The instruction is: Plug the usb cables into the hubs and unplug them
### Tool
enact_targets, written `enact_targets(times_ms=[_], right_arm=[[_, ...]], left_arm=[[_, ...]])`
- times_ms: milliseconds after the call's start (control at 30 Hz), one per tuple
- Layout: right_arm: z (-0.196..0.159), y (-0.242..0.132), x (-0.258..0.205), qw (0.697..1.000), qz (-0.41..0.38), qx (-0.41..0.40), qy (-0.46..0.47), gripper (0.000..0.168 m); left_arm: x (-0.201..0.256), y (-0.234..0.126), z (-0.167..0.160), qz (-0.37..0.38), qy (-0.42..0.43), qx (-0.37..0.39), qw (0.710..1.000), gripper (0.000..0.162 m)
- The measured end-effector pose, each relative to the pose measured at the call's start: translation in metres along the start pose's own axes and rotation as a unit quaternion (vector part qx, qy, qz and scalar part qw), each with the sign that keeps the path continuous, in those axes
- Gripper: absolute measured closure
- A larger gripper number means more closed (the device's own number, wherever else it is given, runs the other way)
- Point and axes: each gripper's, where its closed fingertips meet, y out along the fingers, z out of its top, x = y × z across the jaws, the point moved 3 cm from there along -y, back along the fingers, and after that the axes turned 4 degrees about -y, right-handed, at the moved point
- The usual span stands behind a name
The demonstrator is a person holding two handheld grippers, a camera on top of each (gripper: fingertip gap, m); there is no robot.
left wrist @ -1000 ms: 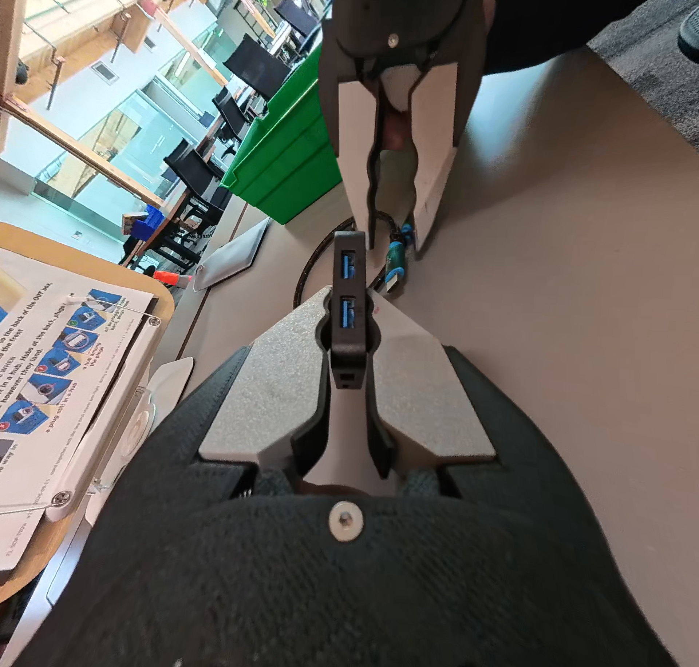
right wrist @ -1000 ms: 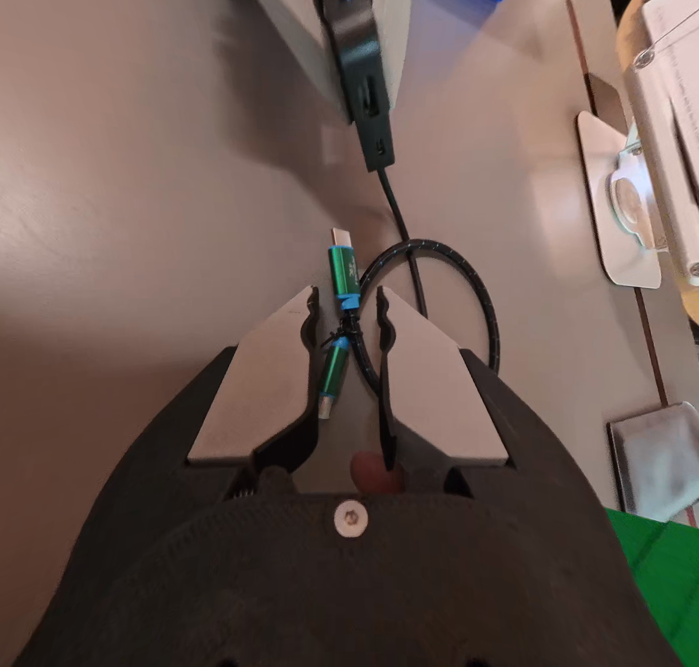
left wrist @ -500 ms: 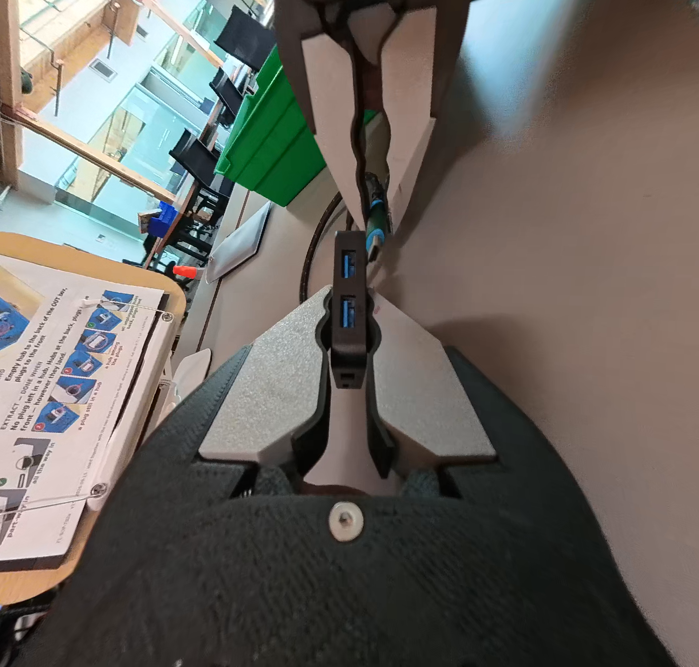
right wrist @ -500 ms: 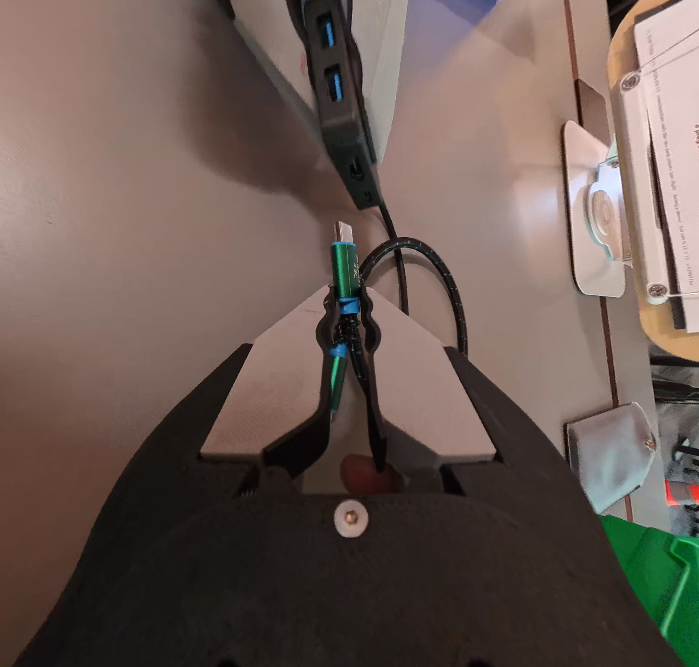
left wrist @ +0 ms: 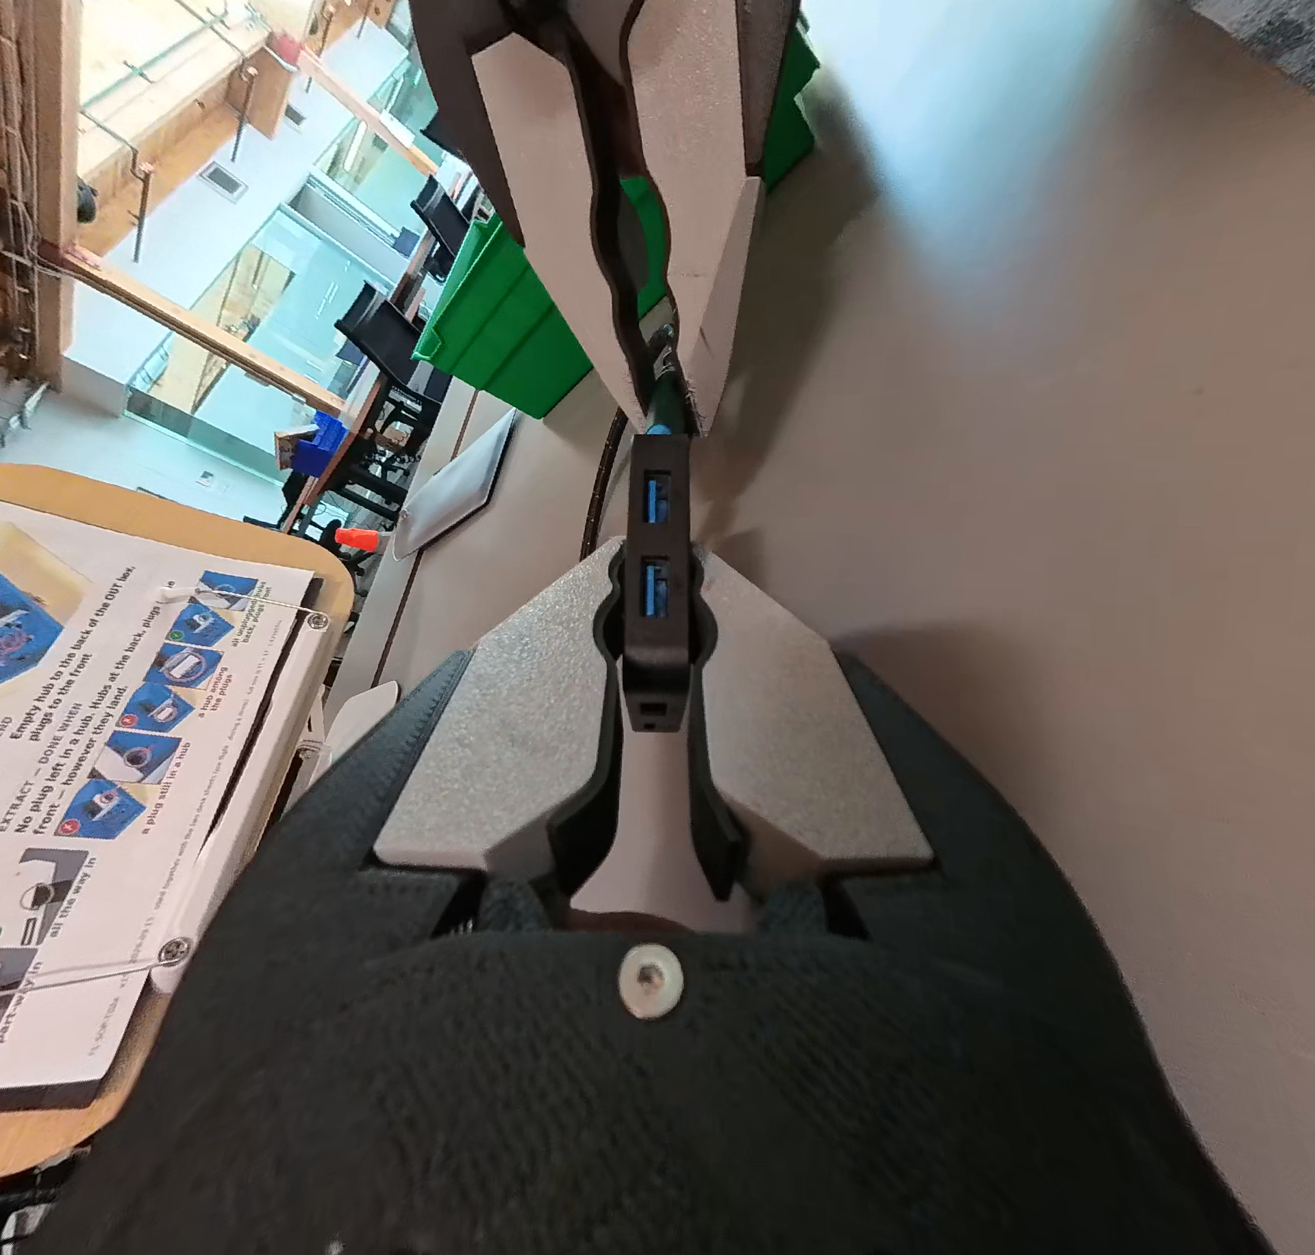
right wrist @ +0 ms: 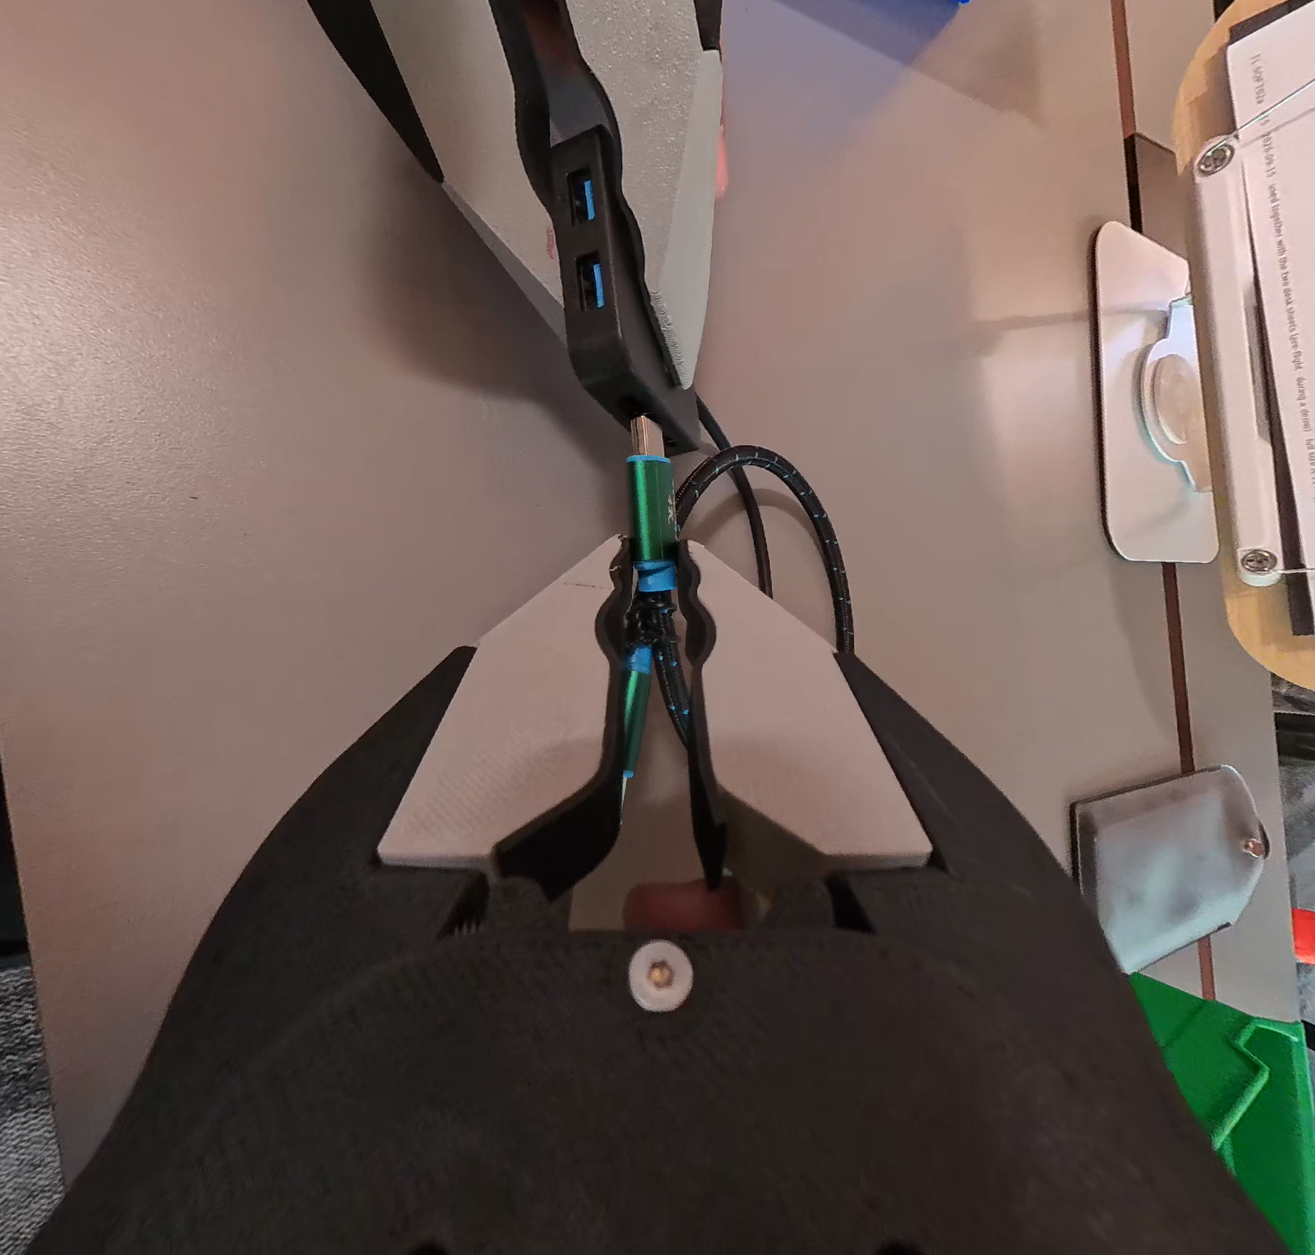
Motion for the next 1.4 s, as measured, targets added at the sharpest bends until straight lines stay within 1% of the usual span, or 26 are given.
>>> enact_targets(times_ms=[267, 400, 633, 767, 933, 1067, 1167, 1267, 1300, 1400], right_arm=[[-0.002, 0.002, 0.002, 1.0, -0.005, -0.025, -0.015, 0.159], [-0.004, 0.005, 0.001, 0.998, -0.006, -0.054, -0.034, 0.159], [-0.001, 0.007, 0.001, 0.999, 0.005, -0.047, -0.025, 0.159], [0.0, 0.013, 0.002, 0.996, -0.007, -0.076, -0.037, 0.16], [0.006, 0.013, 0.004, 0.999, -0.016, -0.035, -0.029, 0.16], [0.005, 0.018, 0.0, 0.997, -0.018, -0.051, -0.058, 0.162], [0.005, 0.017, 0.002, 0.995, -0.014, -0.059, -0.073, 0.163], [-0.002, 0.023, 0.0, 0.986, -0.009, -0.119, -0.116, 0.162], [-0.003, 0.024, 0.001, 0.985, -0.01, -0.128, -0.116, 0.163], [-0.001, 0.023, 0.005, 0.99, -0.008, -0.108, -0.091, 0.164]], left_arm=[[0.0, 0.004, -0.004, 0.006, 0.009, -0.027, 1.0, 0.15], [0.002, 0.006, -0.007, 0.004, 0.018, -0.044, 0.999, 0.15], [0.002, 0.007, -0.008, 0.006, 0.016, -0.052, 0.998, 0.15], [0.0, 0.008, -0.012, 0.008, 0.007, -0.069, 0.998, 0.15], [-0.003, 0.006, -0.015, 0.003, -0.019, -0.081, 0.997, 0.151], [0.002, 0.009, -0.019, -0.009, -0.006, -0.117, 0.993, 0.152], [0.001, 0.01, -0.018, -0.013, -0.024, -0.126, 0.992, 0.152], [0.004, 0.017, -0.02, -0.009, -0.011, -0.169, 0.986, 0.153], [0.003, 0.018, -0.02, -0.002, -0.008, -0.178, 0.984, 0.153], [0.0, 0.019, -0.018, 0.003, -0.024, -0.18, 0.983, 0.154]])
